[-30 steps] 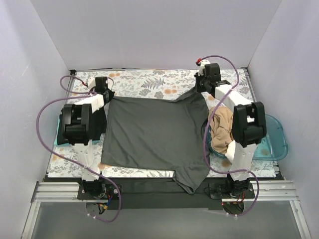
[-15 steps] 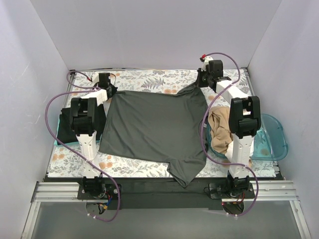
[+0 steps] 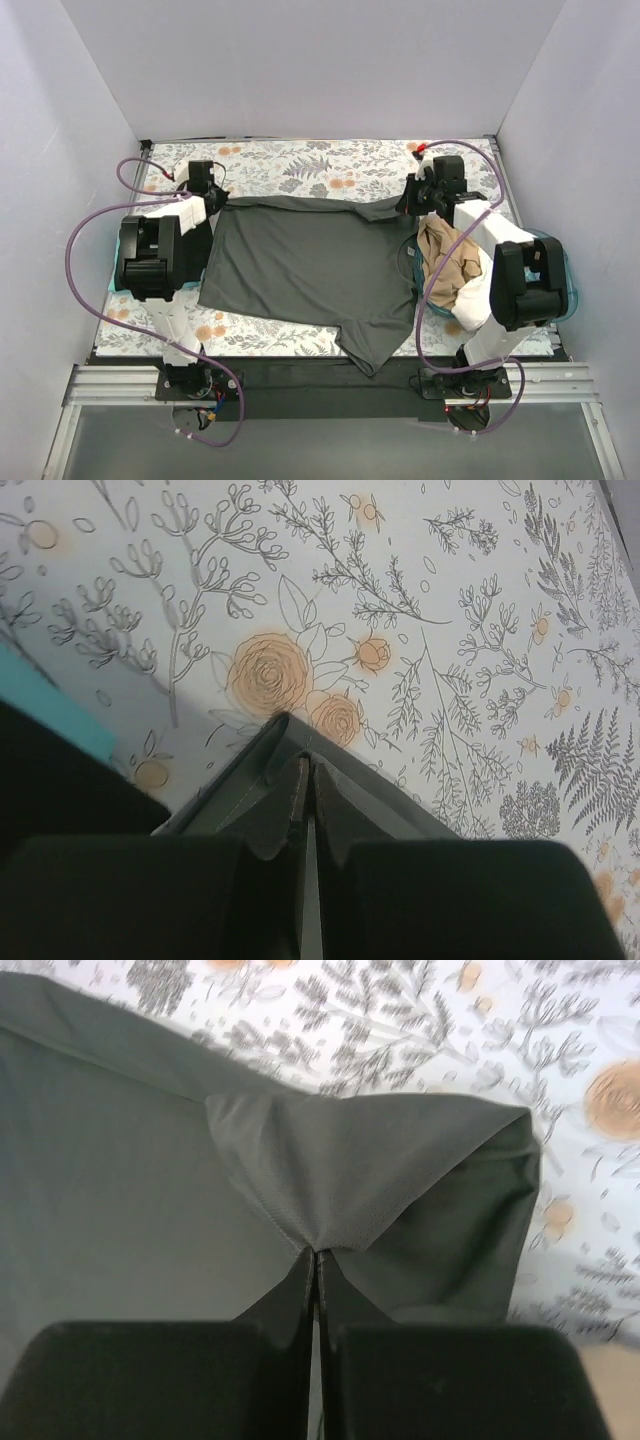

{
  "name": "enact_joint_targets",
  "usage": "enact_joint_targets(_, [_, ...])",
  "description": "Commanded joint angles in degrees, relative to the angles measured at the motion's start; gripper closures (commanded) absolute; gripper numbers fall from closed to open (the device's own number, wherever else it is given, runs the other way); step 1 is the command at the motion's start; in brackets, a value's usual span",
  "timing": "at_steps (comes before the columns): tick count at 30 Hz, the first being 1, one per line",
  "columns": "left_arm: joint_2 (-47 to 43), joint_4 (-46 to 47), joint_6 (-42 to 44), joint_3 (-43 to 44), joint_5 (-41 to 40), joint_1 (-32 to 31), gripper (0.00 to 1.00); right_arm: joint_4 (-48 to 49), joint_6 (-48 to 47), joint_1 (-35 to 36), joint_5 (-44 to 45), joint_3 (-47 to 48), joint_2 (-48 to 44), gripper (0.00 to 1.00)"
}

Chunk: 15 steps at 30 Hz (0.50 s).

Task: Fold and stack the t-shirts
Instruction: Fold the tshirt

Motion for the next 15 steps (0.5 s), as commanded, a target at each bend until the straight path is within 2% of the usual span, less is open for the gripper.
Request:
enact_joint_targets(1, [-6.8, -0.4, -0.5, -3.6, -2.6, 0.0, 1.00, 1.1, 1.1, 0.5, -4.0, -5.2, -5.9, 0.99])
enact_joint_targets(7, [-13.0, -1.5, -0.6, -8.5, -5.1, 0.1, 1.00, -0.8, 3.4, 1.4, -2.3, -13.6, -15.5, 0.99])
enact_joint_targets(15, [-15.4, -3.7, 0.2, -10.5, -6.7, 0.3, 1.00, -5.6, 6.6, 3.8, -1.4, -19.9, -25.8, 0.99])
